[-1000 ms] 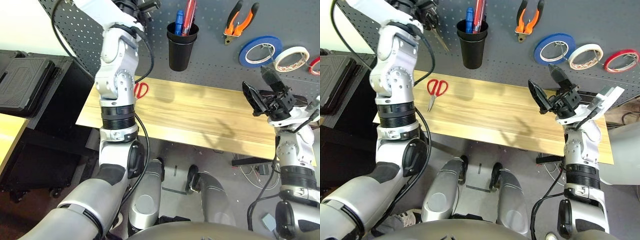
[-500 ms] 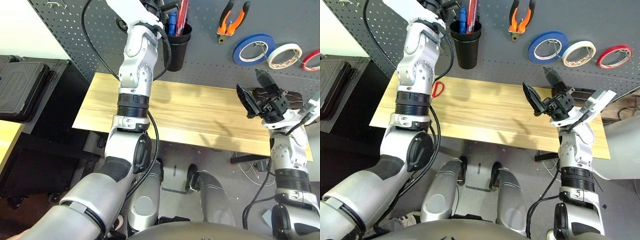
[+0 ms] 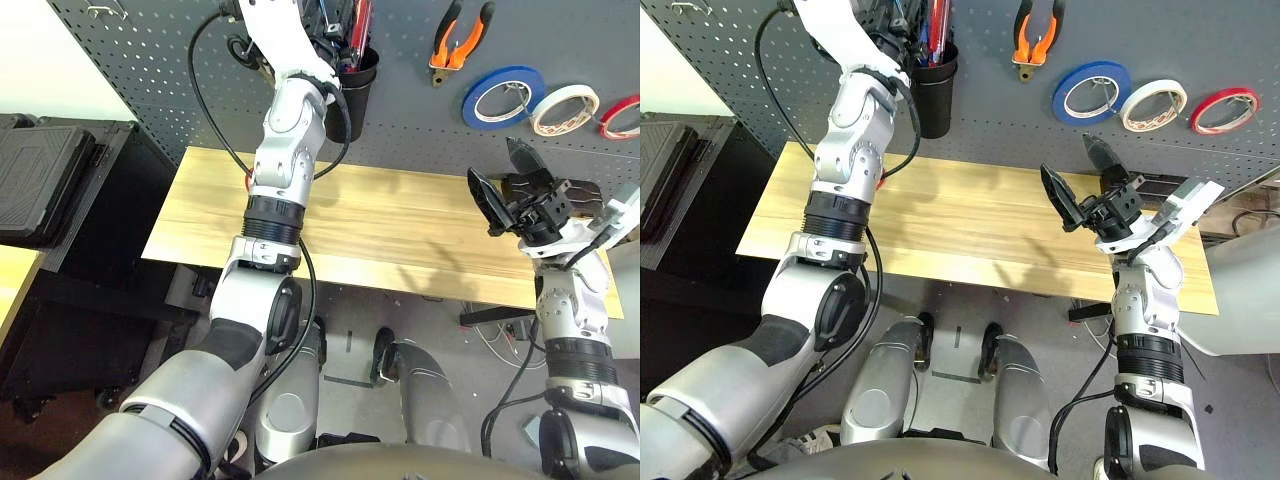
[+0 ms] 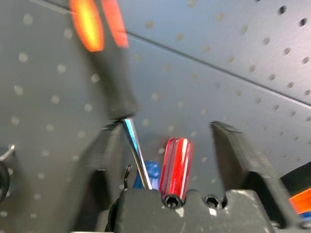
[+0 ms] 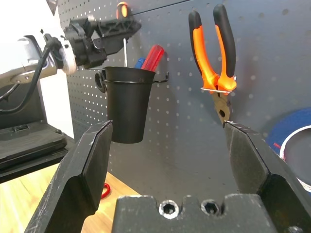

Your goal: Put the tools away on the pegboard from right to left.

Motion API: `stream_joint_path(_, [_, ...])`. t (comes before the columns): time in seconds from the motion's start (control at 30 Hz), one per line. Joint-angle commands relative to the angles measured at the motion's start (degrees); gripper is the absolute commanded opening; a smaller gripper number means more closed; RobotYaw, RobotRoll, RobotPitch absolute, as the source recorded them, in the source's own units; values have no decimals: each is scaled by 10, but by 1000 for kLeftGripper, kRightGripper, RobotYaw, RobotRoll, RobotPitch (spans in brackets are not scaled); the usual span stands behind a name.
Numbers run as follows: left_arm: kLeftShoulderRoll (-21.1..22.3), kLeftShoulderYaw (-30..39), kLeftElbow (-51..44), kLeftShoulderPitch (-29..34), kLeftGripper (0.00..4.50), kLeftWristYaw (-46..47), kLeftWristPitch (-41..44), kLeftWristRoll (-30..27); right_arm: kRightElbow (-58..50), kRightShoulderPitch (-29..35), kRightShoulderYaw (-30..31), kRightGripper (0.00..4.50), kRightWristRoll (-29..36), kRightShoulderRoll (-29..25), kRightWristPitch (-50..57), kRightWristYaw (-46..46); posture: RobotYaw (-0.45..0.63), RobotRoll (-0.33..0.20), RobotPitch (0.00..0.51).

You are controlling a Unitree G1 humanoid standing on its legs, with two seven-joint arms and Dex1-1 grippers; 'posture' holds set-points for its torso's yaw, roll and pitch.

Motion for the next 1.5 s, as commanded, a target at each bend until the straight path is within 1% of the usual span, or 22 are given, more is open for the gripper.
stream_joint_path(0.03, [9,-12,-39,14,4470,-10,14,7,13,0,6,4500,-4,3,-9,2,233,0,213])
stream_joint_path(0.2, [17,-19,-55,23,4470,-15,31,7,32,-14,8,4500,-6,4,-17,3,242,0,209])
stream_joint_path(0.4, [14,-38,-56,42,4470,-21,39,20,45,-23,5,4500,-8,4,-29,-1,229,0,207])
stream_joint_path(0.77, [13,-37,-51,34,4470,-21,37,15,40,-14,4,4500,-12,0,-36,-7,212,0,204])
stream_joint_path(1.03, [14,-33,-64,35,4470,-17,44,14,47,-17,4,4500,-13,-5,-38,-5,224,0,203])
stream_joint_path(1.3, [22,-32,-99,52,4470,-11,62,16,64,-28,9,4500,-15,-3,-43,4,243,0,203])
stream_joint_path(1.4, [27,-30,-127,65,4470,-6,76,16,69,-32,12,4500,-17,0,-45,5,251,0,204])
stream_joint_path(1.5, [35,-26,-175,85,4470,0,97,14,73,-34,16,4500,-20,3,-46,5,257,0,208])
